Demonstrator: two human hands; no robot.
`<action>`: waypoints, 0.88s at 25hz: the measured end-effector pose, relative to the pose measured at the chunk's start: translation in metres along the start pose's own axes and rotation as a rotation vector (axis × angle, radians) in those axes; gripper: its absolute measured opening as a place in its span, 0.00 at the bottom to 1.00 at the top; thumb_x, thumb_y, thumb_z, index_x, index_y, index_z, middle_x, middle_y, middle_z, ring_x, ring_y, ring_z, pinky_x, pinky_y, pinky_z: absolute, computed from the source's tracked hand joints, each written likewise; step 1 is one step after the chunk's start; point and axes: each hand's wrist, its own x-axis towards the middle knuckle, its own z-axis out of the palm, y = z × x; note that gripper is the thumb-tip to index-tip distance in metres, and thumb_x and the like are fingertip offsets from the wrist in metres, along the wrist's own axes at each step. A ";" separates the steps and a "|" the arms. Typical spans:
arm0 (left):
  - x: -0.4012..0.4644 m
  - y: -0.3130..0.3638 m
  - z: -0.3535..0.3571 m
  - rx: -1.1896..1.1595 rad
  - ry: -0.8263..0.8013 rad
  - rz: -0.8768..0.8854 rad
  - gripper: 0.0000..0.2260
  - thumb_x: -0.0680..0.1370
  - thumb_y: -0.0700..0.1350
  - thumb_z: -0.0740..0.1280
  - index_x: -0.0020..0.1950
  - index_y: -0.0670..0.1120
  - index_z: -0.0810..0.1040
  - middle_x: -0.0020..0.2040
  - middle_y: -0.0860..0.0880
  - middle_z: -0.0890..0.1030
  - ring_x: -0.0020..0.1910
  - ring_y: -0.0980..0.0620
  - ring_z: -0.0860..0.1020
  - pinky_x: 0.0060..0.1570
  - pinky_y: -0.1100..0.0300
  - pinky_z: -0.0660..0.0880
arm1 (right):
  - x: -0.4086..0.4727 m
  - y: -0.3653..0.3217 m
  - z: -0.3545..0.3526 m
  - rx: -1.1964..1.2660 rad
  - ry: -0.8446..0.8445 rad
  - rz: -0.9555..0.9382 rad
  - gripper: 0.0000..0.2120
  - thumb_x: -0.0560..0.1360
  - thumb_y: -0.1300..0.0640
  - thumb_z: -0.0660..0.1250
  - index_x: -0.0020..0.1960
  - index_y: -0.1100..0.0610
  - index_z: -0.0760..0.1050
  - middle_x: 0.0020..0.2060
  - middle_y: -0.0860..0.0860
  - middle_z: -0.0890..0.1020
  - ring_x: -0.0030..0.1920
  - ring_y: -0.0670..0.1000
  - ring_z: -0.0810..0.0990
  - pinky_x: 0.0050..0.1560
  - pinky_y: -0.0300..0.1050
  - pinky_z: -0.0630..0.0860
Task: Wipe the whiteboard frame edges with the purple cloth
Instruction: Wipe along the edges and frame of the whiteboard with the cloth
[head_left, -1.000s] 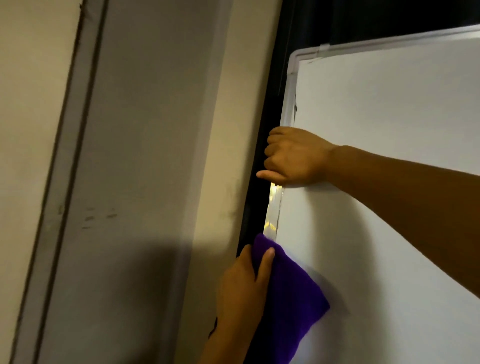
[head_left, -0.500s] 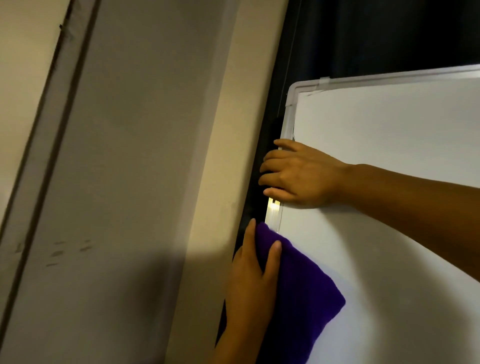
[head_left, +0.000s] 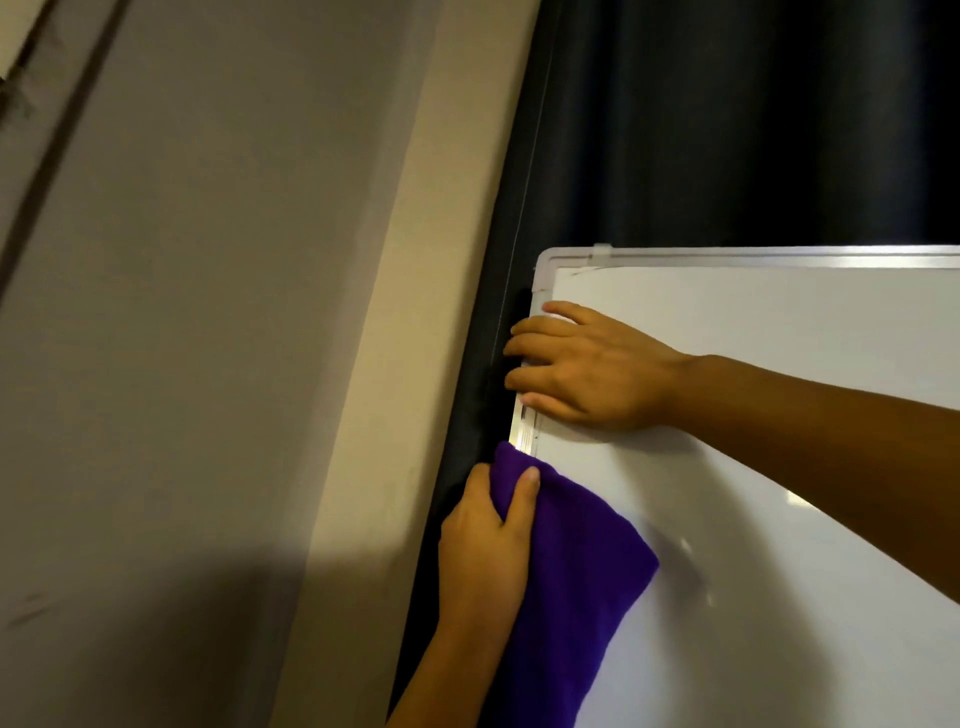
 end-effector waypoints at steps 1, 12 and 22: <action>0.004 0.004 0.002 -0.009 0.010 0.029 0.21 0.76 0.58 0.57 0.64 0.50 0.67 0.46 0.59 0.74 0.39 0.63 0.69 0.39 0.74 0.65 | -0.005 0.008 0.001 -0.018 0.006 0.052 0.23 0.77 0.43 0.47 0.66 0.49 0.68 0.69 0.55 0.69 0.71 0.57 0.62 0.72 0.56 0.49; 0.067 0.058 0.013 0.169 0.132 0.303 0.26 0.78 0.57 0.53 0.74 0.55 0.49 0.69 0.45 0.64 0.63 0.47 0.70 0.55 0.57 0.70 | -0.031 0.060 0.001 0.023 0.020 0.625 0.31 0.72 0.32 0.38 0.73 0.40 0.40 0.76 0.50 0.49 0.75 0.55 0.47 0.71 0.62 0.38; 0.106 0.114 0.022 0.213 0.190 0.401 0.27 0.79 0.51 0.54 0.75 0.51 0.44 0.72 0.42 0.58 0.68 0.44 0.64 0.65 0.50 0.68 | -0.060 0.075 -0.023 0.213 0.154 0.861 0.19 0.79 0.47 0.49 0.61 0.56 0.68 0.57 0.55 0.77 0.56 0.54 0.74 0.61 0.50 0.66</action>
